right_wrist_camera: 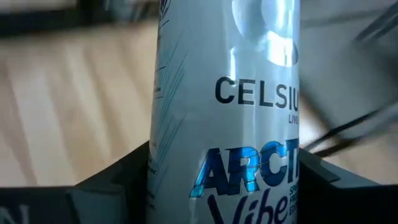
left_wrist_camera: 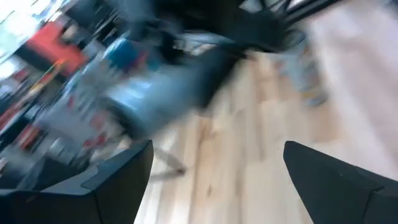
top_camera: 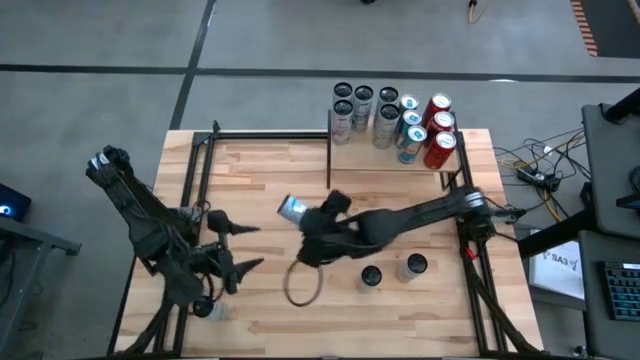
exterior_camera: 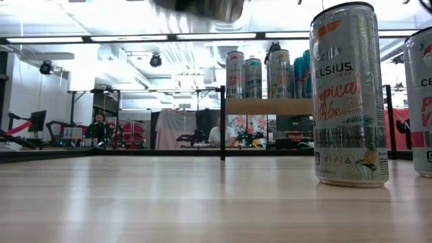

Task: Place canned beverage on shelf
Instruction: Put the top white blue soda can on the shelf aligned with the other white blue soda can

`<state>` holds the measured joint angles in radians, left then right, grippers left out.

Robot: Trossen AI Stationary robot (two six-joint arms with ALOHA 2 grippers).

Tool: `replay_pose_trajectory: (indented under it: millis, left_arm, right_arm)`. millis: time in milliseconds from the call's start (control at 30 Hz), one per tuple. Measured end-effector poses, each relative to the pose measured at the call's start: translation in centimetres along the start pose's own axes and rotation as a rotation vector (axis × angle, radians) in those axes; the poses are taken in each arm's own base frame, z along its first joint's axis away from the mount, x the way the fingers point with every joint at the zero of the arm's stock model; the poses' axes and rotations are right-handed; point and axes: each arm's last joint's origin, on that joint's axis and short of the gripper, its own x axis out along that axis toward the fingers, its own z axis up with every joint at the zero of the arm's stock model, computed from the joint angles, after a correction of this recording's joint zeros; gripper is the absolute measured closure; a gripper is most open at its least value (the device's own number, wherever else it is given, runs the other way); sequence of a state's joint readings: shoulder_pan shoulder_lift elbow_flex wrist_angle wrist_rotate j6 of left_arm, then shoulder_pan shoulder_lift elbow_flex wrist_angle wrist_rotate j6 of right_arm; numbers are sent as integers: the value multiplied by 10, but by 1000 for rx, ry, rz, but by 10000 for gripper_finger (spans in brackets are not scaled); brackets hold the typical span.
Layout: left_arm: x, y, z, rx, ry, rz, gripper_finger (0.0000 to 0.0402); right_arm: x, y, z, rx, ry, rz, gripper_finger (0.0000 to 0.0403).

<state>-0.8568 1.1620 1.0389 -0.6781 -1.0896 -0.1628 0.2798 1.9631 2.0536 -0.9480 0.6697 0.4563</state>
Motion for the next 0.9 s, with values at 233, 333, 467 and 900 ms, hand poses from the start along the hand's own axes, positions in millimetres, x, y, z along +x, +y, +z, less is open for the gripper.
replay_pose_trajectory:
  millis: [233, 333, 467, 900]
  left_arm:
    - [-2, 19, 26, 70, -225, -139, 57]
    - [7, 33, 28, 52, -326, -169, 57]
    - [30, 54, 23, -18, -419, -145, 57]
    - [98, 96, -9, -312, -584, -8, 57]
  right_arm:
    - [-76, -23, -9, -36, -224, -203, 167]
    - [-84, -32, -25, -27, -228, -191, 167]
    - [-83, -43, -40, 17, -306, -198, 167]
    - [-47, -37, -66, 34, -747, -196, 167]
